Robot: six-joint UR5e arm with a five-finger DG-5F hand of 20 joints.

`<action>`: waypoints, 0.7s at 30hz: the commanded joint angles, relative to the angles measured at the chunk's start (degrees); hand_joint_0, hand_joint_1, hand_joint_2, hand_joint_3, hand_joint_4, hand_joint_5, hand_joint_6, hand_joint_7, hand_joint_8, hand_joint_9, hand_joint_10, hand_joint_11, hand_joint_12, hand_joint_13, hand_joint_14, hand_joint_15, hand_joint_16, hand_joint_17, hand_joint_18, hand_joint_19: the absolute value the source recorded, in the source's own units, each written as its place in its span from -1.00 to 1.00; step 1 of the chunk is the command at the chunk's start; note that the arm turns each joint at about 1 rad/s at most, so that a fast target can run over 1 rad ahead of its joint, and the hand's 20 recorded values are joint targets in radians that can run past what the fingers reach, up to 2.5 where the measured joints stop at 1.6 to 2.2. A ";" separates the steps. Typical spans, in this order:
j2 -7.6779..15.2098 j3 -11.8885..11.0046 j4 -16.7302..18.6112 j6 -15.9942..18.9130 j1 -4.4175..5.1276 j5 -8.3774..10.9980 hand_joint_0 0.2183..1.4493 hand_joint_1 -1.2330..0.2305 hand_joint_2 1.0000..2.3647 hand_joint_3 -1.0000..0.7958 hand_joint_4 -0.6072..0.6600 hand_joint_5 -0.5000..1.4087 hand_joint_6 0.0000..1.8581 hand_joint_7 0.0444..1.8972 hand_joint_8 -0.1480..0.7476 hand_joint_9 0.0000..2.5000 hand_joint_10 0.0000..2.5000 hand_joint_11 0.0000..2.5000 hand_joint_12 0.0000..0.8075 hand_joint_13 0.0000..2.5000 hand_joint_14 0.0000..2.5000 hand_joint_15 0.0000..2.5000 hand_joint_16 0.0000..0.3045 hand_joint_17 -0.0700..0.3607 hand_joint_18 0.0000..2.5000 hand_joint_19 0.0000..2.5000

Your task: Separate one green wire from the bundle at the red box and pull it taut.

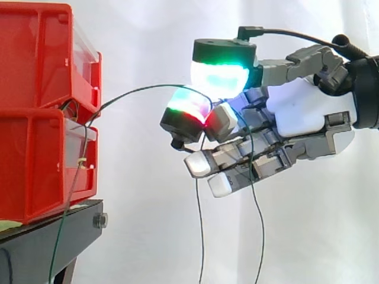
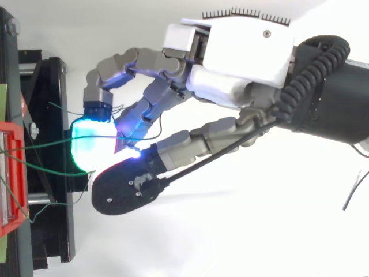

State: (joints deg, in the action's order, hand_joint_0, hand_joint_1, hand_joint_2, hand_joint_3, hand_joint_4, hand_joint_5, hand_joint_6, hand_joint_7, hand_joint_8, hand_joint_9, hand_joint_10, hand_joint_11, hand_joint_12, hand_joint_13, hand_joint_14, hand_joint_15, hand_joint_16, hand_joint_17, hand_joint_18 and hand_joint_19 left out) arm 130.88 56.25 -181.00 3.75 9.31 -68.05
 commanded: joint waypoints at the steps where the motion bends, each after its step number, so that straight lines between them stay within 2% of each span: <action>1: -0.01 0.00 -0.49 0.21 0.01 -0.07 -0.14 -0.53 -0.99 -0.33 0.30 -0.70 -0.10 0.16 0.07 -0.25 -0.99 -0.15 0.01 -0.41 -0.99 -0.61 -0.63 -0.08 -0.44 -0.66; 4: -0.01 -0.18 -1.28 0.65 0.01 -0.68 -0.14 -0.54 -0.99 -0.39 0.33 -0.70 -0.10 0.15 0.07 -0.25 -0.99 -0.15 0.01 -0.41 -0.99 -0.61 -0.63 -0.08 -0.43 -0.66; 7: -0.01 -0.35 -1.55 0.82 0.01 -0.68 -0.23 -0.51 -1.00 -0.44 0.33 -0.69 -0.10 0.18 0.08 -0.24 -0.98 -0.14 0.01 -0.40 -0.99 -0.61 -0.63 -0.09 -0.43 -0.65; 13: -0.01 -0.97 -1.99 0.82 0.01 -0.77 -0.43 -0.19 -1.00 -0.44 0.33 -0.67 -0.13 0.22 0.14 -0.19 -0.99 -0.14 0.05 -0.39 -0.99 -0.59 -0.62 -0.08 -0.44 -0.61; 17: -0.01 -1.32 -2.07 0.82 -0.08 -0.86 -0.43 0.01 -1.00 -0.44 0.34 -0.65 -0.15 0.27 0.16 -0.16 -0.99 -0.16 0.06 -0.37 -0.99 -0.59 -0.62 -0.07 -0.44 -0.60; 21: -0.01 -1.32 -2.07 0.74 -0.08 -0.86 -0.35 0.07 -0.99 -0.36 0.31 -0.64 -0.16 0.29 0.15 -0.14 -0.98 -0.16 0.05 -0.36 -0.99 -0.59 -0.63 -0.09 -0.44 -0.60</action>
State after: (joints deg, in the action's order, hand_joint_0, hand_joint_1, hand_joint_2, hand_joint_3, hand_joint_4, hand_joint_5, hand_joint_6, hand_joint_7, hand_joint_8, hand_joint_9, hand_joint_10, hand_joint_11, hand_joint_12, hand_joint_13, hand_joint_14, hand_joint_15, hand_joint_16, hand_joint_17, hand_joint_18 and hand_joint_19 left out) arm 130.87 55.00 -183.06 4.55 9.24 -68.90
